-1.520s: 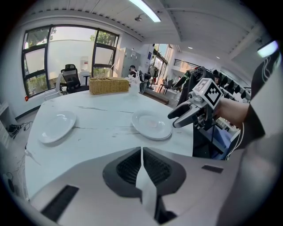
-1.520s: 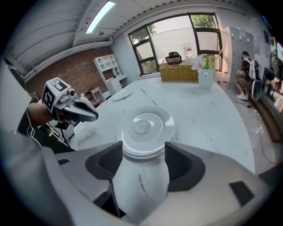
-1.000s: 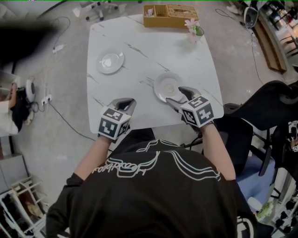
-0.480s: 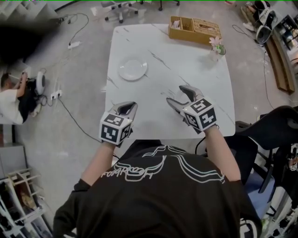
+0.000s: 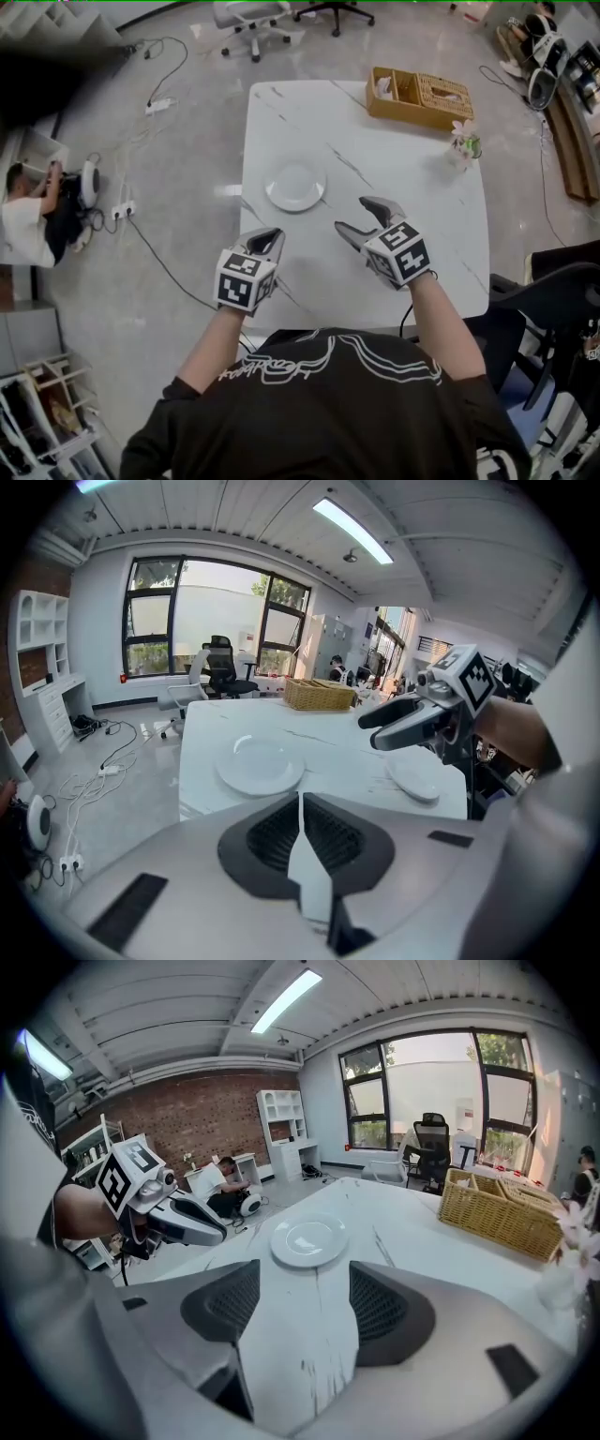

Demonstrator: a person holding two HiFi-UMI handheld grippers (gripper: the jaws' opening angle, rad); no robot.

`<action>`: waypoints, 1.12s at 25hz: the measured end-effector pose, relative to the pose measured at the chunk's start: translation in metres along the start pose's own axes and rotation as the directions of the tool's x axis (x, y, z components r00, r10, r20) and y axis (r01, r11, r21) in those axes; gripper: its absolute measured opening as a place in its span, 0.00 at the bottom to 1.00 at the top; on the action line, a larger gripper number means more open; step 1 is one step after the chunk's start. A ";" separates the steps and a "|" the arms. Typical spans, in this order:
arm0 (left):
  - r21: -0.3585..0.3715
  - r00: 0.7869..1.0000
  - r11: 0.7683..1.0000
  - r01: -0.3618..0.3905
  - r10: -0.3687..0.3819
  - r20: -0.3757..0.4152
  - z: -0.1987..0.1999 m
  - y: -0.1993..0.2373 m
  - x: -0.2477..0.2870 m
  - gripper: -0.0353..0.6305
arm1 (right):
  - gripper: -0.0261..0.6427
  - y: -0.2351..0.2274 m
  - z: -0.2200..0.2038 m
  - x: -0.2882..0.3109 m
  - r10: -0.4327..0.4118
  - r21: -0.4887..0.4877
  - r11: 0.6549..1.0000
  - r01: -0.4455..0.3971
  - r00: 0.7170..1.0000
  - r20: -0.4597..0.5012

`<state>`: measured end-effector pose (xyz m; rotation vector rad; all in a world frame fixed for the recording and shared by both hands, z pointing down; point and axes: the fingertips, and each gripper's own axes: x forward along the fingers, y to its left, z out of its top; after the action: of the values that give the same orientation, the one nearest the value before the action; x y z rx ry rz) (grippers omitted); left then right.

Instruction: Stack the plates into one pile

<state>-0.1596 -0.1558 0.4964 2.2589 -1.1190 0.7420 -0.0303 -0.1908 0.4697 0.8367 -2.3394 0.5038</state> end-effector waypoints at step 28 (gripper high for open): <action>-0.019 0.995 0.999 -0.031 0.029 -0.095 0.012 0.104 0.084 0.10 | 0.48 -0.041 -0.001 0.122 0.009 0.097 0.995 0.009 0.984 -0.180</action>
<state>-0.1996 -0.2645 0.5644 2.1707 -1.1124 0.8374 -0.0788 -0.2748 0.5552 0.8006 -2.1636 0.6704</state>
